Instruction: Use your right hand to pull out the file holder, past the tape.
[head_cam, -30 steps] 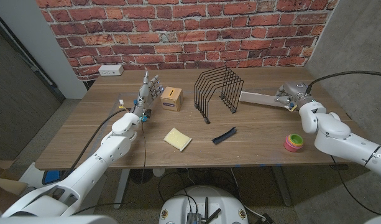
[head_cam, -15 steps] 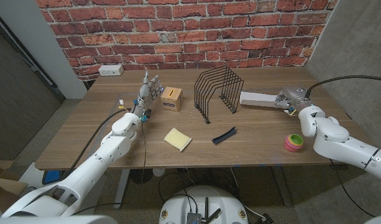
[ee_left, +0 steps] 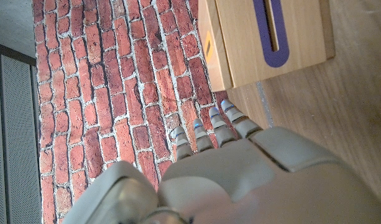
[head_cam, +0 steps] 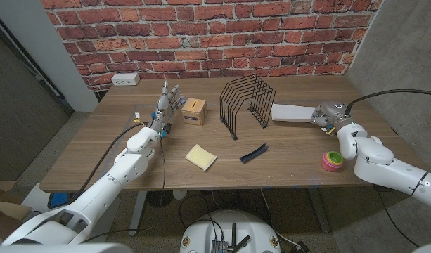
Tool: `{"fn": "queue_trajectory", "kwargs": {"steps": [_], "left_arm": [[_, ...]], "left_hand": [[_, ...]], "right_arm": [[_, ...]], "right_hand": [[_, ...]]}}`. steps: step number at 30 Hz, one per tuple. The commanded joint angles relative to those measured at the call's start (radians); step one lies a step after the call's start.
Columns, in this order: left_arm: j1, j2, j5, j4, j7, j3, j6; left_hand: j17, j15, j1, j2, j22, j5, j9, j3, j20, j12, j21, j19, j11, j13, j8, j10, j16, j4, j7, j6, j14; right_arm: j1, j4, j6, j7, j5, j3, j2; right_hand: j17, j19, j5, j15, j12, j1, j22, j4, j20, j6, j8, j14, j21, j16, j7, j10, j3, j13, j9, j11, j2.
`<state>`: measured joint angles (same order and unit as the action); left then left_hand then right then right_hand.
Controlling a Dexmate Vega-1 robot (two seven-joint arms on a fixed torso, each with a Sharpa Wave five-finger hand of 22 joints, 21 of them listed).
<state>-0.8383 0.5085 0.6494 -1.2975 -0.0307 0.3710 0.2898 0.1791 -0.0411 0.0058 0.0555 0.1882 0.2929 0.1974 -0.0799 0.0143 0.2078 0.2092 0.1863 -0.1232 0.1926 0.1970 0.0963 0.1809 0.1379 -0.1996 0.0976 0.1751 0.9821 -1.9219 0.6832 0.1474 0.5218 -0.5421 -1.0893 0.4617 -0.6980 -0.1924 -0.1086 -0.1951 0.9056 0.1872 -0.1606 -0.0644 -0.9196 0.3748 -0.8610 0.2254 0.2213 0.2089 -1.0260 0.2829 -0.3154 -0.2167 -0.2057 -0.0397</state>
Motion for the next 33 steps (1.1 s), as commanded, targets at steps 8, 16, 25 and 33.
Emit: {"fn": "queue_trajectory", "kwargs": {"steps": [8,16,25,33], "left_arm": [[0.000,0.000,0.000,0.000,0.000,0.000,0.000],[0.000,0.000,0.000,0.000,0.000,0.000,0.000],[0.000,0.000,0.000,0.000,0.000,0.000,0.000],[0.000,0.000,0.000,-0.001,0.000,0.000,0.000]], "left_hand": [[0.003,-0.004,-0.002,0.011,0.006,0.004,0.002,0.000,0.001,0.006,0.009,0.008,-0.007,0.006,0.004,-0.001,0.006,0.007,-0.009,0.001,0.006],[0.003,-0.003,-0.002,0.011,0.006,0.004,0.002,0.000,0.001,0.006,0.008,0.008,-0.006,0.006,0.004,0.000,0.006,0.007,-0.008,0.002,0.007],[0.003,-0.004,-0.002,0.011,0.006,0.004,0.002,0.000,0.001,0.006,0.009,0.008,-0.007,0.006,0.004,0.000,0.006,0.007,-0.010,0.002,0.006],[0.003,-0.004,-0.002,0.011,0.006,0.004,0.002,0.000,0.001,0.006,0.008,0.008,-0.007,0.006,0.004,0.000,0.006,0.007,-0.009,0.001,0.007]], "right_arm": [[0.011,-0.012,0.026,0.011,-0.016,-0.011,0.004],[0.024,-0.033,0.057,0.010,-0.011,-0.019,-0.004],[0.038,-0.056,0.086,0.010,-0.015,-0.019,-0.015],[0.042,-0.069,0.087,0.002,-0.025,-0.018,-0.029]], "right_hand": [[0.006,0.016,-0.004,-0.121,0.008,0.010,0.001,0.001,-0.128,0.047,-0.019,0.037,-0.006,-0.007,0.001,0.038,-0.013,0.004,0.001,0.002,0.017],[-0.004,0.029,-0.007,-0.116,0.023,0.004,0.000,0.003,-0.114,0.096,-0.044,0.087,-0.010,-0.024,0.005,0.115,-0.024,0.020,0.008,0.001,0.040],[-0.024,0.044,-0.013,-0.112,0.027,0.003,-0.002,0.004,-0.103,0.155,-0.075,0.153,-0.015,-0.039,0.007,0.197,-0.030,0.040,0.014,-0.003,0.058],[-0.054,0.059,-0.022,-0.105,0.024,-0.016,-0.006,0.011,-0.089,0.216,-0.110,0.219,-0.020,-0.042,0.009,0.272,-0.034,0.066,0.020,-0.007,0.077]]}}
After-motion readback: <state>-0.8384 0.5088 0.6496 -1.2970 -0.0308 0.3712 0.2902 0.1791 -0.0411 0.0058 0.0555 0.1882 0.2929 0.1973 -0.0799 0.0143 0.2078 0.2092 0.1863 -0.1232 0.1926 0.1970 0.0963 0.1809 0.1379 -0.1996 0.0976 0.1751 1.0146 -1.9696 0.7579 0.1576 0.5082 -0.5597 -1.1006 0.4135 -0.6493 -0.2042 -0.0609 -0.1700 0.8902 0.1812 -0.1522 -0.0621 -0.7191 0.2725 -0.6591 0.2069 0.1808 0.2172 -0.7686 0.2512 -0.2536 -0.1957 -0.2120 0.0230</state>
